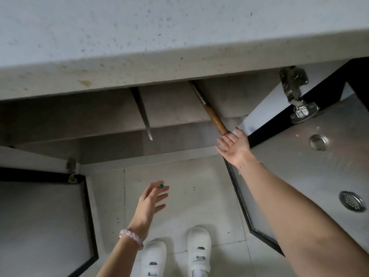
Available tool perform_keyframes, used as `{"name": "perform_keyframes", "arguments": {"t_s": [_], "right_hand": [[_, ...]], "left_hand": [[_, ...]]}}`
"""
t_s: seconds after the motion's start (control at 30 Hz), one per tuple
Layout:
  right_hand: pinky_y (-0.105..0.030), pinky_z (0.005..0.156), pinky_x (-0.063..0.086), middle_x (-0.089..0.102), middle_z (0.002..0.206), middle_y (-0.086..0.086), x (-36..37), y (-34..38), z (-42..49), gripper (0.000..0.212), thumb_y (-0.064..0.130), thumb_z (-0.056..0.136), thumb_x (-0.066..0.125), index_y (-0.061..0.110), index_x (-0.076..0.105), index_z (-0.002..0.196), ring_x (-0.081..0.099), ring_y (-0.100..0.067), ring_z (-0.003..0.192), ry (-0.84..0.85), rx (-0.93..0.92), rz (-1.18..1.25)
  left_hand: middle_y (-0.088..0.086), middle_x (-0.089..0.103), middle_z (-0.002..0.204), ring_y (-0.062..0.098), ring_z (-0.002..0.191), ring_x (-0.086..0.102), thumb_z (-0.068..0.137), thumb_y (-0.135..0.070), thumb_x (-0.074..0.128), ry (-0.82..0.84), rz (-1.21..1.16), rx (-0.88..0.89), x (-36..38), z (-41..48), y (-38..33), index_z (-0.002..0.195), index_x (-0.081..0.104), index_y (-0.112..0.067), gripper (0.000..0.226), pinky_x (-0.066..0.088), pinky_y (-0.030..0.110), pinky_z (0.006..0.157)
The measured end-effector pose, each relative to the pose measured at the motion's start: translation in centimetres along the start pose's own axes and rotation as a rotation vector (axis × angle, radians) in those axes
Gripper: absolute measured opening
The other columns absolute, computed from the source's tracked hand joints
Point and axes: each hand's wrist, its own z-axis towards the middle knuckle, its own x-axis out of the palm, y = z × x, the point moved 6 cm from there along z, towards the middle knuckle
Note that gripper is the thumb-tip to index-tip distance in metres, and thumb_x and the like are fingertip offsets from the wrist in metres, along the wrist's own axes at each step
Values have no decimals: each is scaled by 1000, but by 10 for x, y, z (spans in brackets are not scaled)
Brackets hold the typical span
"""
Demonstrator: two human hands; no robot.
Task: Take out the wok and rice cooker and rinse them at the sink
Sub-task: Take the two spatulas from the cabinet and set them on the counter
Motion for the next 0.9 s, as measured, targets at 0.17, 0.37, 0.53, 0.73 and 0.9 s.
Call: {"name": "perform_keyframes", "arguments": {"t_s": [0.17, 0.37, 0.53, 0.73, 0.9], "right_hand": [[-36, 84, 48, 65, 110, -3, 13, 9, 29, 44, 40, 93, 51, 14, 53, 128, 60, -17, 107, 67, -1, -329], [-32, 75, 52, 66, 87, -4, 33, 19, 36, 28, 39, 90, 56, 12, 62, 88, 64, -18, 84, 112, 45, -524], [-18, 53, 37, 49, 66, 1, 50, 22, 35, 21, 29, 89, 62, 14, 56, 75, 41, -9, 53, 113, -5, -688], [-15, 38, 24, 33, 49, 7, 58, 0, 28, 34, 36, 89, 62, 18, 39, 70, 26, -5, 38, 233, 21, -663], [-16, 38, 24, 32, 51, 7, 51, -21, 20, 35, 40, 89, 60, 18, 40, 71, 26, -5, 39, 241, 44, -635]], "left_hand": [[0, 65, 115, 16, 107, 61, 100, -21, 37, -13, -1, -16, -5, 7, 14, 115, 57, -18, 25, 48, 36, 90], [0, 64, 117, 17, 107, 61, 100, -24, 36, -10, 2, 1, -8, 13, 18, 121, 52, -18, 27, 48, 34, 89], [0, 65, 115, 17, 105, 62, 101, -21, 35, -19, -13, -5, -11, 20, 17, 122, 52, -17, 28, 49, 35, 89], [3, 62, 122, 23, 115, 57, 101, -28, 29, 41, -227, -23, -6, 51, -5, 126, 50, -17, 34, 46, 40, 94], [8, 56, 130, 27, 123, 49, 98, -39, 30, 35, -738, -138, -4, 101, -33, 125, 51, -11, 44, 36, 48, 106]]}}
